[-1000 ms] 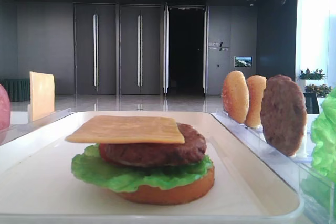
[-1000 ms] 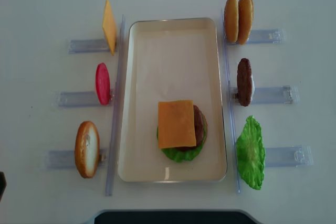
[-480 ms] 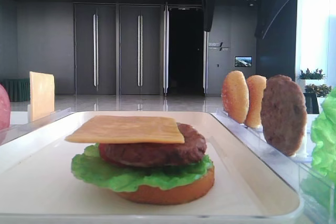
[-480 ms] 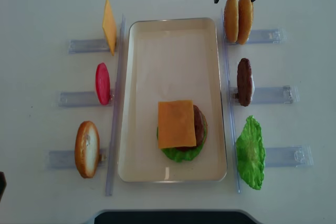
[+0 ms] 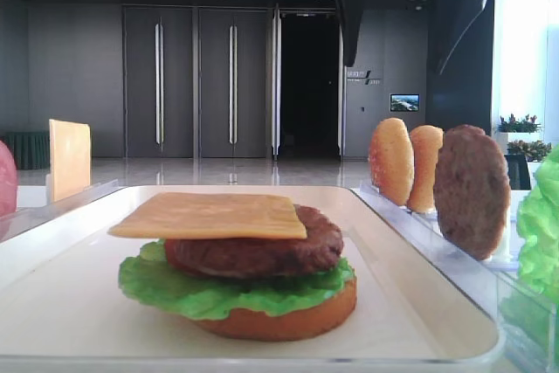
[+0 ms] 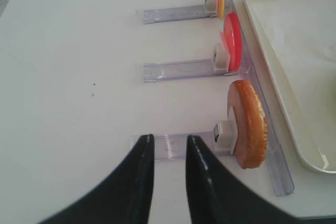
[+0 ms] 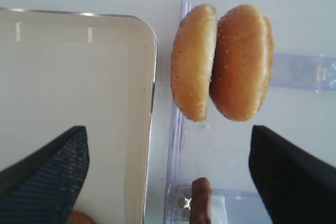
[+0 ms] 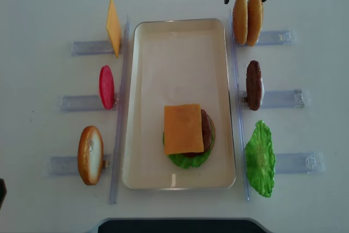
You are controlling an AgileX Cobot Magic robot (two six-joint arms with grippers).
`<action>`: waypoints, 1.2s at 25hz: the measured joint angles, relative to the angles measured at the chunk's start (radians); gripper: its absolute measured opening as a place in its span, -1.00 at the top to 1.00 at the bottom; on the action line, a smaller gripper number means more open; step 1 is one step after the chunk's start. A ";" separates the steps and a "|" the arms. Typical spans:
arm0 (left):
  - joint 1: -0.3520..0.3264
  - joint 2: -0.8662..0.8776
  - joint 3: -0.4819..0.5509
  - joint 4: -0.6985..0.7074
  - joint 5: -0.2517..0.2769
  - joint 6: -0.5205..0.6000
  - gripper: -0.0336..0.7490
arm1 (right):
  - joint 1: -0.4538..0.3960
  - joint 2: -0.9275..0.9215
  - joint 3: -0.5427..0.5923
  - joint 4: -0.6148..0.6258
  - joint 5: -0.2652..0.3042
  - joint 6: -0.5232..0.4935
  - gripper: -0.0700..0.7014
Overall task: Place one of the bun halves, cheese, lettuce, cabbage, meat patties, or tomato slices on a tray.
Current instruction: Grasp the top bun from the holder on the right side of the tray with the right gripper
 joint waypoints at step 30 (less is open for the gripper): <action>0.000 0.000 0.000 0.000 0.000 0.000 0.51 | 0.000 0.099 -0.029 0.000 -0.101 -0.004 -0.70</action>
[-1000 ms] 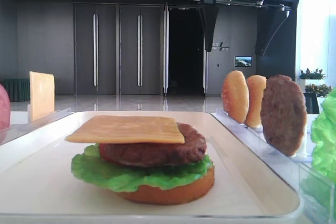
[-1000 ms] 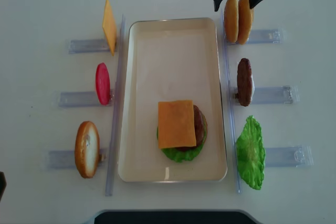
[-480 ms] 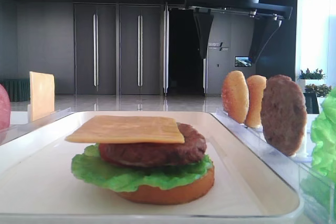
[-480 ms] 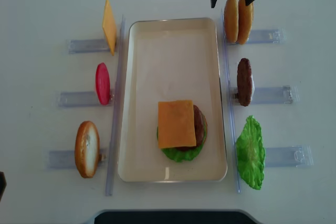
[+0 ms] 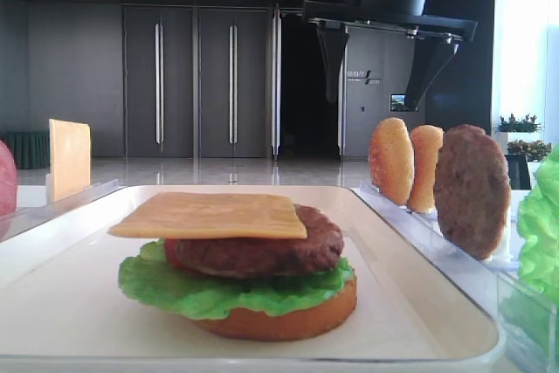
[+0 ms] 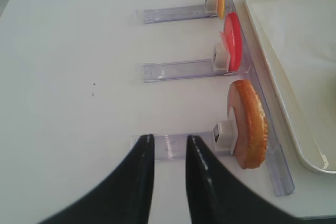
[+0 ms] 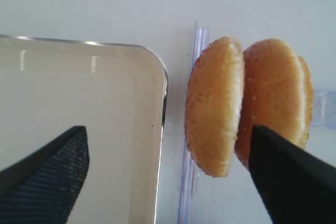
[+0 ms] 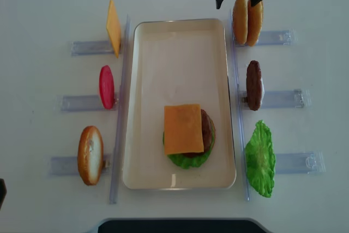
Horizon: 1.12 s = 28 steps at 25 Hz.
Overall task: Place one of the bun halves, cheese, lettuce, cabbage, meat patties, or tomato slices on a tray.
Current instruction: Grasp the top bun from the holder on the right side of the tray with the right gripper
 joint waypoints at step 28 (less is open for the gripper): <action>0.000 0.000 0.000 0.000 0.000 0.000 0.51 | 0.000 0.029 0.000 0.006 0.014 -0.011 -0.70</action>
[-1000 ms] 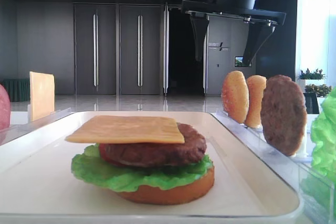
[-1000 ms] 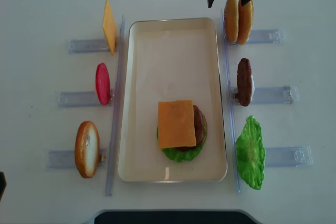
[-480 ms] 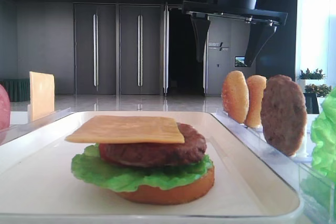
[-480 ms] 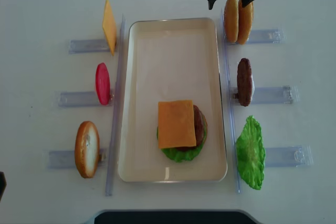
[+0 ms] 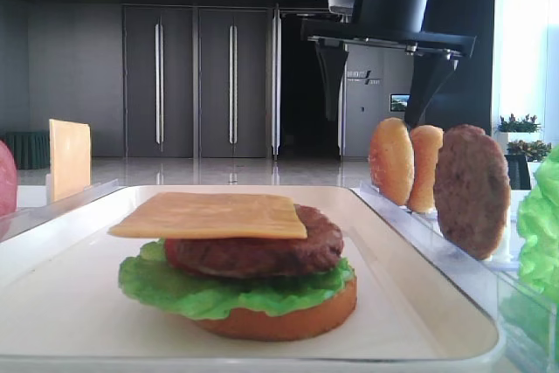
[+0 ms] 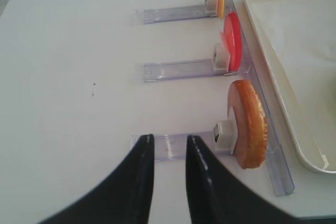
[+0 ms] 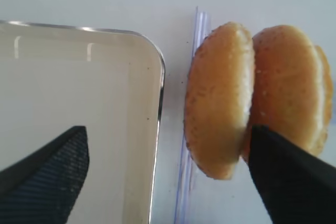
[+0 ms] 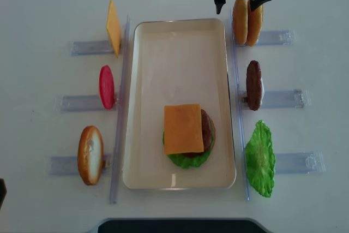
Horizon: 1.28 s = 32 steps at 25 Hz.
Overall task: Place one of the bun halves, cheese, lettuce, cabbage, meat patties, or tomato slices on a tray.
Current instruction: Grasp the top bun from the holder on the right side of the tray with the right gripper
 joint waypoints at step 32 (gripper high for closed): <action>0.000 0.000 0.000 0.000 0.000 0.000 0.51 | 0.000 0.061 -0.006 -0.125 -0.034 -0.012 0.20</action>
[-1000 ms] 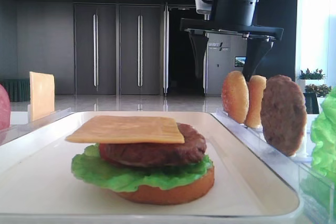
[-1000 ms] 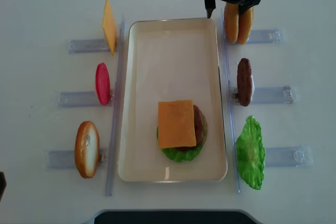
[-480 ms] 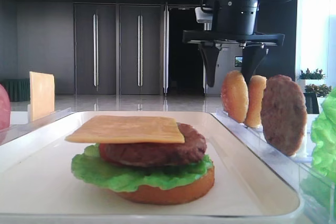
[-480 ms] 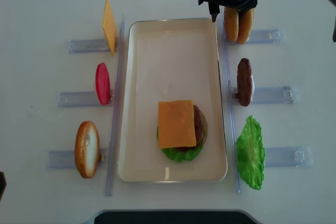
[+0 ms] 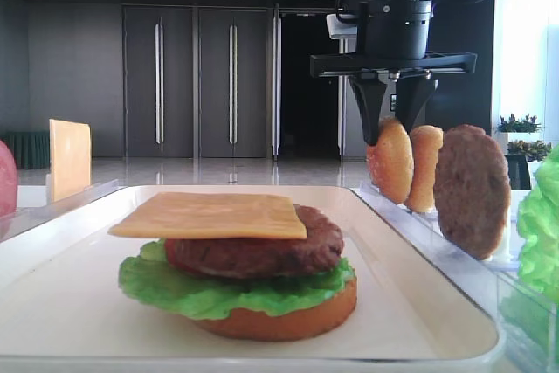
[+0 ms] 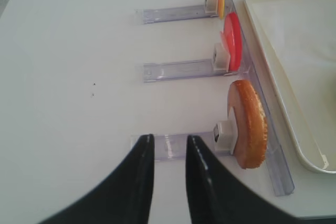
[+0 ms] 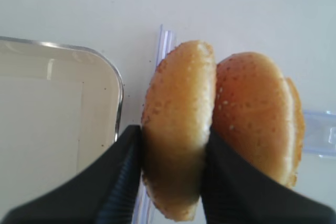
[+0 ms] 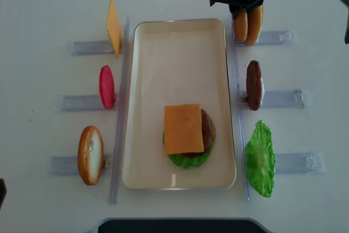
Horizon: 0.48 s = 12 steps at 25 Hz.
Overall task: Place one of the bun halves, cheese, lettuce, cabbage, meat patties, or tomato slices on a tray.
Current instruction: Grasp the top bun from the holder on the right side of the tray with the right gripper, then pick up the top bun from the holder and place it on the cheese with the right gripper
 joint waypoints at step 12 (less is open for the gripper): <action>0.000 0.000 0.000 0.000 0.000 0.000 0.51 | 0.029 -0.066 -0.044 0.002 0.102 -0.016 0.21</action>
